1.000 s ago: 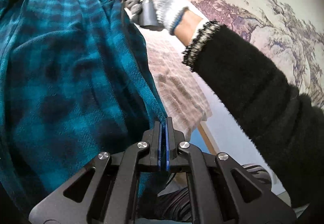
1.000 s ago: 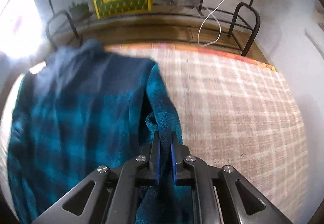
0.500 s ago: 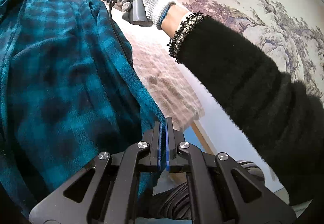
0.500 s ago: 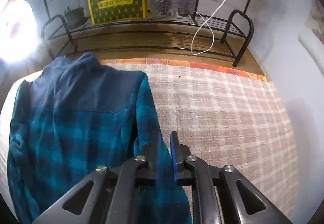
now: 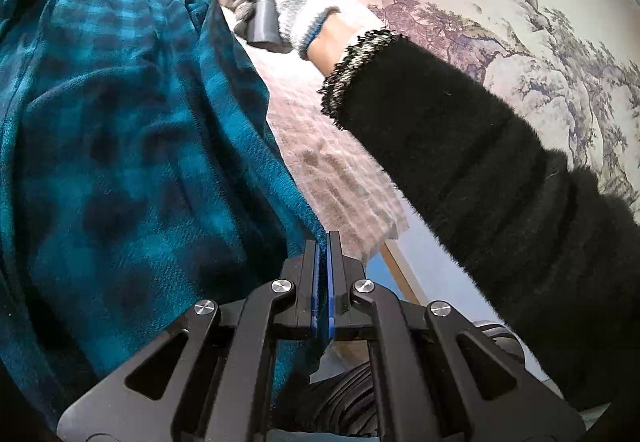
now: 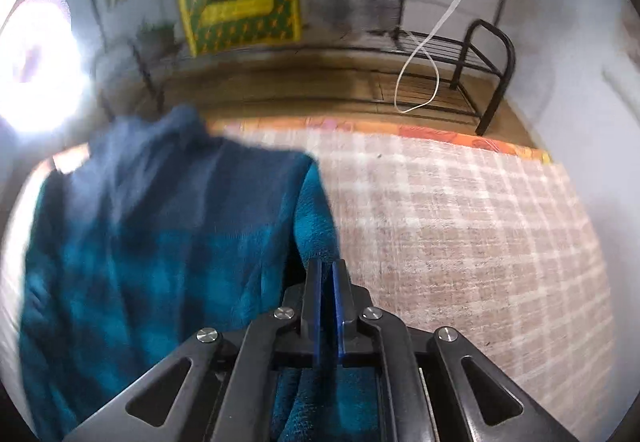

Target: Fold large clothes

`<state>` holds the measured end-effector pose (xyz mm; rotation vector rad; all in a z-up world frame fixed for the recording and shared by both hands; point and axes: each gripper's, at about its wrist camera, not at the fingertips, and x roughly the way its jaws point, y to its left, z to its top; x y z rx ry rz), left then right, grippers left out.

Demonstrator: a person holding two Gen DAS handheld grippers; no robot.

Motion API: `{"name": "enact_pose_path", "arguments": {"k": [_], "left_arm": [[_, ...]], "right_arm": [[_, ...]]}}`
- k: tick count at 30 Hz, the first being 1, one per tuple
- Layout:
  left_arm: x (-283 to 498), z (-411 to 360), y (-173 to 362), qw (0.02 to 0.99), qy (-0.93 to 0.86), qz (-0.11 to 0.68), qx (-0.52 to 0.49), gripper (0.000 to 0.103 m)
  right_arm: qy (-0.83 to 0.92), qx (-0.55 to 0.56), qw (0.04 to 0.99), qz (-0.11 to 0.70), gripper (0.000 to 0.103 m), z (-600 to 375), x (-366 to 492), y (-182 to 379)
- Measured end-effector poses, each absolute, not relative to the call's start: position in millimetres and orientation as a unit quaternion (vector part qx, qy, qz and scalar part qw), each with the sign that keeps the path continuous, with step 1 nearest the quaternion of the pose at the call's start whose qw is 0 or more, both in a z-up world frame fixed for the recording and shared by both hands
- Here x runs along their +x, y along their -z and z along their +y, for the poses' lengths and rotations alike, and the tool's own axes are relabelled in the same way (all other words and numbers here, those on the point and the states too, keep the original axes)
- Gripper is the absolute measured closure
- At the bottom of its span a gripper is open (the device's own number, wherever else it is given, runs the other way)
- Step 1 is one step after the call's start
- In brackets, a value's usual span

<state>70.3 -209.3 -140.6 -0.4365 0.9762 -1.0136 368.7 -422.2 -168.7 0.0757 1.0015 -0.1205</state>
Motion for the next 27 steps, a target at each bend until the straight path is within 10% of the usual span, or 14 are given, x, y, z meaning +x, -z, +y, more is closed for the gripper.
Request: {"name": "enact_pose_path", "arguments": {"k": [11, 27], "left_arm": [[74, -190, 131, 0.737, 0.459, 0.451, -0.208, 0.103], [74, -169, 187, 0.753, 0.373, 0.503, -0.199, 0.103]], "right_arm": [[0.012, 0.003, 0.903, 0.429, 0.101, -378, 372, 96], [-0.048, -0.048, 0.867, 0.493, 0.092, -290, 418, 217]]}}
